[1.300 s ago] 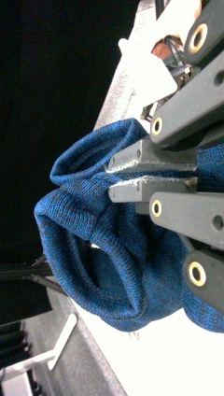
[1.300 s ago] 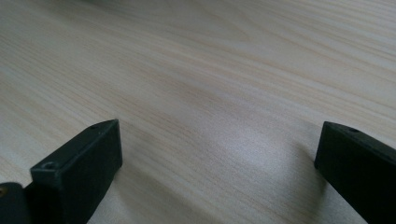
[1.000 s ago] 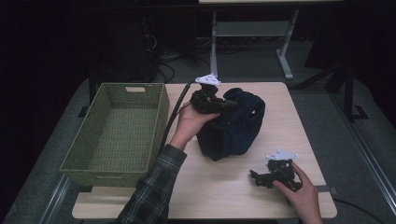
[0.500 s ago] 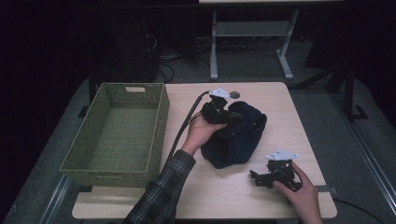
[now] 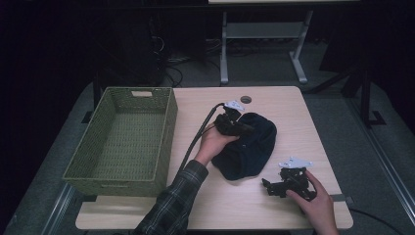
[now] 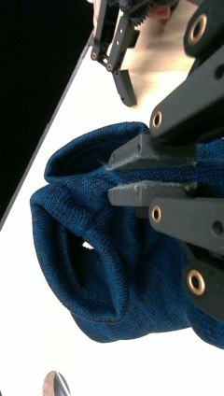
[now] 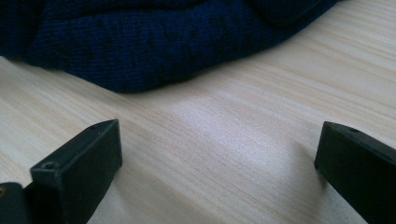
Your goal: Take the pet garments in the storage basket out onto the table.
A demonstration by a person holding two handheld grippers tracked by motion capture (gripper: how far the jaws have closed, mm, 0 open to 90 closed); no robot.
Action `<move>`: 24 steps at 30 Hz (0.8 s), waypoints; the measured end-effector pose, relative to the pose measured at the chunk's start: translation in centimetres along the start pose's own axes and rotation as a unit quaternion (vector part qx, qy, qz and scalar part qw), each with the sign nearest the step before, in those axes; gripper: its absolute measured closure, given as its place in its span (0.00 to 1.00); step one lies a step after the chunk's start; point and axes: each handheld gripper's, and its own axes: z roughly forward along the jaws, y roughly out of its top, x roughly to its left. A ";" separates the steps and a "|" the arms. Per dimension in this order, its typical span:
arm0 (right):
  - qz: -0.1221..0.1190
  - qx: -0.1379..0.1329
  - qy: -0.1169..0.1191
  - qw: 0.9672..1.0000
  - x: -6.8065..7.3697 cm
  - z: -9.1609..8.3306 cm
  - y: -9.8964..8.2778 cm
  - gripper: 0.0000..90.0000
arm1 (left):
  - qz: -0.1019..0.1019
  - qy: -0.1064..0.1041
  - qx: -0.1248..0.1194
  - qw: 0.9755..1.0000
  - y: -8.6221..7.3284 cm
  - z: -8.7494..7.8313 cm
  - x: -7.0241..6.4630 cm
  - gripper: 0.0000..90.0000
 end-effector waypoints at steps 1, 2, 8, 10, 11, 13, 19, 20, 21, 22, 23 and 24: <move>0.000 0.000 0.000 1.000 0.0 0.0 0.0 0.00 | 0.000 0.001 0.004 1.000 0.0 0.0 0.0 0.87; 0.000 0.000 0.001 1.000 0.0 0.0 0.0 0.01 | 0.000 0.001 0.007 1.000 0.0 0.0 0.0 0.86; 0.000 0.000 0.001 1.000 0.0 0.0 0.0 0.00 | 0.000 0.011 0.012 1.000 0.0 0.0 0.0 0.64; 0.000 -0.001 0.001 1.000 0.0 0.0 0.0 0.01 | 0.006 0.024 0.016 1.000 -0.1 0.1 -0.1 0.56; 0.000 0.000 0.001 1.000 0.0 0.0 0.0 0.00 | 0.010 0.027 0.019 0.999 -0.1 0.1 -0.1 0.52; 0.000 -0.001 0.001 1.000 0.0 0.0 0.0 0.00 | 0.017 0.037 0.017 0.999 -0.2 0.0 -0.2 0.46; -0.001 -0.001 0.001 1.000 0.0 0.0 0.0 0.00 | 0.022 0.051 0.019 0.998 -0.2 -0.4 -0.3 0.26; -0.001 0.000 0.001 1.000 0.0 0.0 0.0 0.01 | 0.020 0.051 0.018 0.998 -0.3 -0.5 -0.3 0.23; -0.001 0.000 0.001 1.000 0.0 0.0 0.0 0.01 | 0.020 0.053 0.024 0.998 -0.3 -0.6 -0.4 0.20; -0.001 0.000 0.001 1.000 0.0 0.0 0.0 0.00 | 0.022 0.058 0.028 0.998 -0.3 -0.8 -0.4 0.17; -0.001 0.000 0.001 1.000 0.0 0.0 0.0 0.01 | 0.026 0.061 0.030 0.997 -0.4 -1.0 -0.5 0.17; -0.001 0.000 0.000 1.000 0.0 0.0 0.0 0.01 | 0.024 0.064 0.027 0.997 -0.4 -1.2 -0.6 0.16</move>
